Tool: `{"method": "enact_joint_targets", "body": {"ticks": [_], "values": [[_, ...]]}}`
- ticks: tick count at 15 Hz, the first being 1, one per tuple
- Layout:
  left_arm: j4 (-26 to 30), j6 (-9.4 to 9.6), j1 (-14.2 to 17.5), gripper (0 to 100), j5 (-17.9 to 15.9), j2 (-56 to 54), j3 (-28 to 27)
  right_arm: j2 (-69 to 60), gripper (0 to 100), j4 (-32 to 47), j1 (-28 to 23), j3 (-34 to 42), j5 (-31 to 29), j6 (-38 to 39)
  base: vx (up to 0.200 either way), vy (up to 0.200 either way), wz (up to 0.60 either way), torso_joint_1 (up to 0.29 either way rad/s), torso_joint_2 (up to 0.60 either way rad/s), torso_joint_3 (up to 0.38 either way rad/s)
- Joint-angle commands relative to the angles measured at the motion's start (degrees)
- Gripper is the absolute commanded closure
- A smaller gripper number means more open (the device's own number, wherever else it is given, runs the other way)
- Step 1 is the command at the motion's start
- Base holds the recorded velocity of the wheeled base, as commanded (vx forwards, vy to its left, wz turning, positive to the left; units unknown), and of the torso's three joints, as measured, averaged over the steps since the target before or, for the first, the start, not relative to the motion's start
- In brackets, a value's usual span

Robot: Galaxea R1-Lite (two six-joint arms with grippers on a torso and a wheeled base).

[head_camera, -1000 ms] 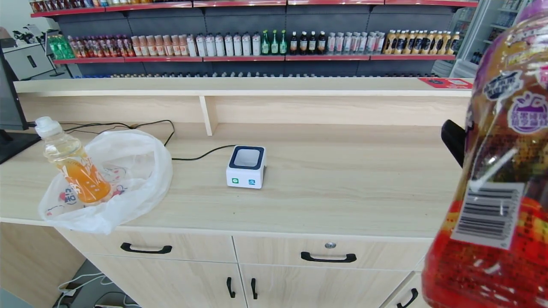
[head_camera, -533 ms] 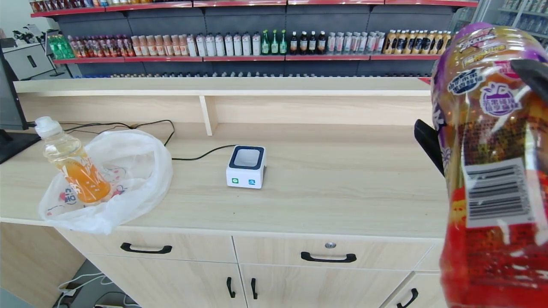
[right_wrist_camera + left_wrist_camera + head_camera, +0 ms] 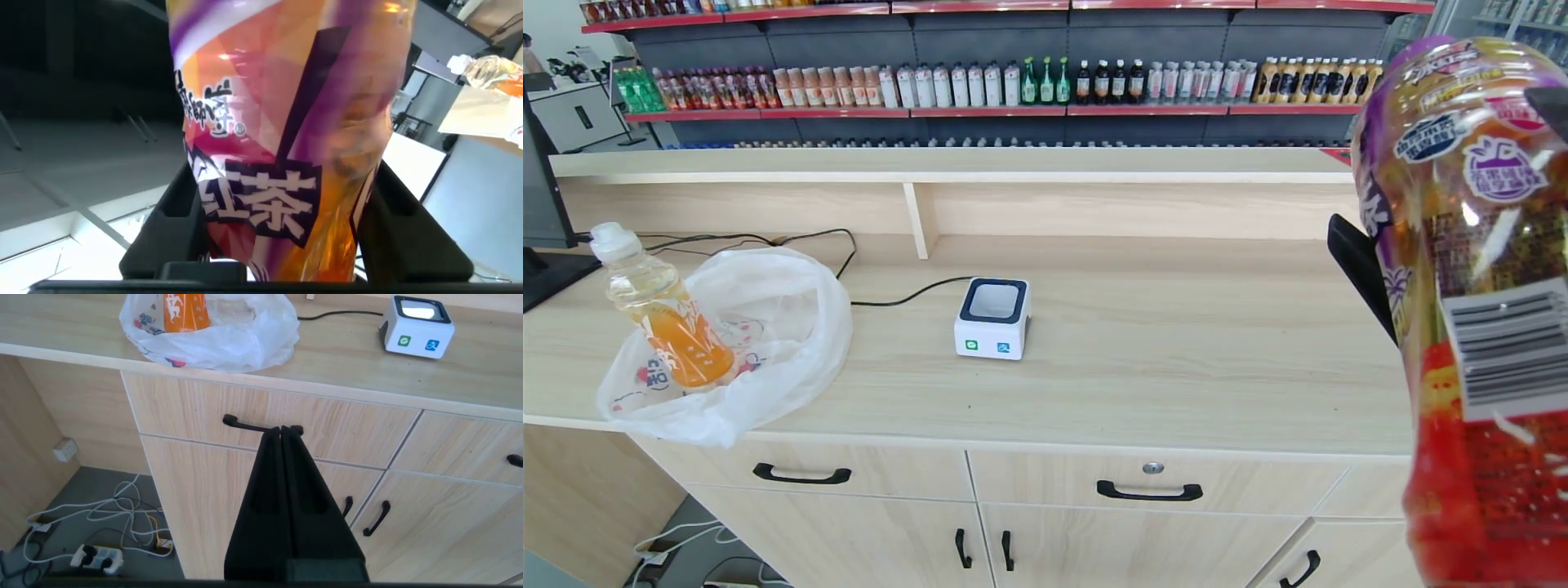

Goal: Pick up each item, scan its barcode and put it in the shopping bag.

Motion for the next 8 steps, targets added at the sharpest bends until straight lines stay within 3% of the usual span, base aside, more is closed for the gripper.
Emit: {"method": "enact_joint_targets", "body": {"ticks": [1, 8], "values": [[0.0, -0.02, 0.0, 100, 0.0, 0.0, 0.0, -0.1, 100, -0.1, 0.1, -0.1, 0.0, 1.0, 0.000, 0.000, 0.00, 0.000, 0.00, 0.000], [0.0, -0.02, 0.0, 100, 0.0, 0.1, 0.0, 0.0, 100, -0.1, 0.0, -0.7, 0.0, 0.8, 0.000, 0.000, 0.00, 0.000, 0.00, 0.000]]}}
